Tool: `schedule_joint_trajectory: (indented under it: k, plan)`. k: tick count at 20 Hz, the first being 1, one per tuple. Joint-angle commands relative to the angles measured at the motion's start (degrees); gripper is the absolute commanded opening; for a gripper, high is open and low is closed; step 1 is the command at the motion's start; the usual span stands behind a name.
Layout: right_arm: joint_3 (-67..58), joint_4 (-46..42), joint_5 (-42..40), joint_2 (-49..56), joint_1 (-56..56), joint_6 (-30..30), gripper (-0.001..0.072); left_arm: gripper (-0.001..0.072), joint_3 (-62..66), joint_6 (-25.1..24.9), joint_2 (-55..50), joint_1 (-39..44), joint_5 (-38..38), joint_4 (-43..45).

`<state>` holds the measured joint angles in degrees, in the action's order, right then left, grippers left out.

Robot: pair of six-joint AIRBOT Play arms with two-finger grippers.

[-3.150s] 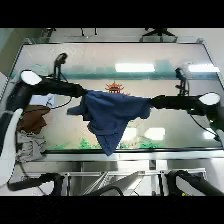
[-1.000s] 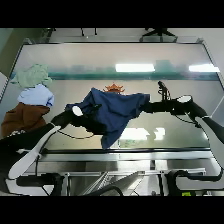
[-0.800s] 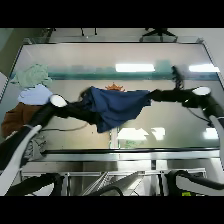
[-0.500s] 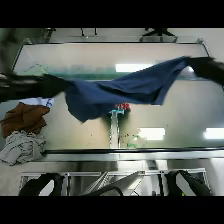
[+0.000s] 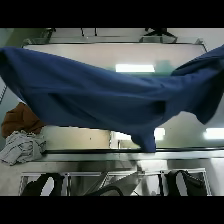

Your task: Fold the shirts.

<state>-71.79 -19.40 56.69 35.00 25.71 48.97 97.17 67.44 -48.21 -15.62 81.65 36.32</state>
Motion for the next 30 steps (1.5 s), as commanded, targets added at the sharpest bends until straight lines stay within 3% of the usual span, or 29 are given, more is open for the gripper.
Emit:
schedule_joint_trajectory:
  k: [1, 5, 8, 11, 13, 14, 15, 18, 21, 24, 27, 28, 29, 30]
  plan:
    - [1.5, -0.4, 2.0, 9.5, -2.9, 3.0, 0.0022, 0.0011, 0.7, -2.7, -9.9, 4.1, 0.5, 0.7]
    - [7.1, -0.5, 0.0, 28.0, -11.5, 0.3, 0.0023, 0.0011, 0.7, -3.3, -28.2, 11.9, 2.8, 8.8]
    - [7.5, -0.3, -8.8, 43.6, -16.0, -4.2, 0.0023, 0.0011, 0.6, -4.1, -41.7, 14.5, -0.8, 15.7]
    - [4.9, 0.8, -14.3, 55.8, -16.7, -4.3, 0.0045, 0.0012, 0.7, -4.5, -52.5, 13.3, -5.5, 16.5]
    - [2.5, 0.5, -14.2, 59.5, -16.3, -4.2, 0.0312, 0.0042, 0.7, -4.6, -57.0, 11.8, -9.9, 16.0]
    - [1.6, 0.0, -14.2, 59.5, -15.8, -4.2, 0.0316, 0.0422, 0.9, -4.6, -58.0, 11.0, -11.1, 16.1]
    - [0.7, -0.6, -13.3, 58.7, -14.8, -4.2, 0.0319, 0.069, 1.6, -4.1, -58.6, 10.1, -11.2, 16.2]
    - [-0.1, -6.5, -8.6, 52.9, -9.1, 0.3, 0.0325, 0.0687, 7.8, -3.0, -59.2, 5.2, -3.1, 17.5]
    - [1.2, -21.5, 1.9, 46.8, -3.0, 9.0, 0.0325, 0.0686, 9.9, 2.3, -59.0, 0.2, 9.9, 24.2]
    - [10.2, -33.9, 6.9, 40.9, 2.0, 13.5, 0.0326, 0.0686, -5.6, 2.2, -54.1, -3.8, 8.8, 24.2]
    - [21.0, -35.5, 4.2, 37.3, 7.1, 14.3, 0.0327, 0.0685, -22.3, -1.0, -49.6, -5.7, 3.3, 24.2]
    - [23.3, -35.4, 4.0, 37.2, 8.4, 15.1, 0.035, 0.0685, -26.1, -1.9, -48.8, -5.7, 1.5, 24.2]
    - [25.2, -35.5, 4.0, 37.2, 8.7, 15.4, 0.0466, 0.0684, -29.2, -2.7, -48.3, -5.7, 0.1, 24.2]
    - [27.0, -35.5, 4.1, 37.2, 8.7, 15.4, 0.0502, 0.0649, -31.4, -3.4, -48.1, -5.7, -0.9, 24.2]
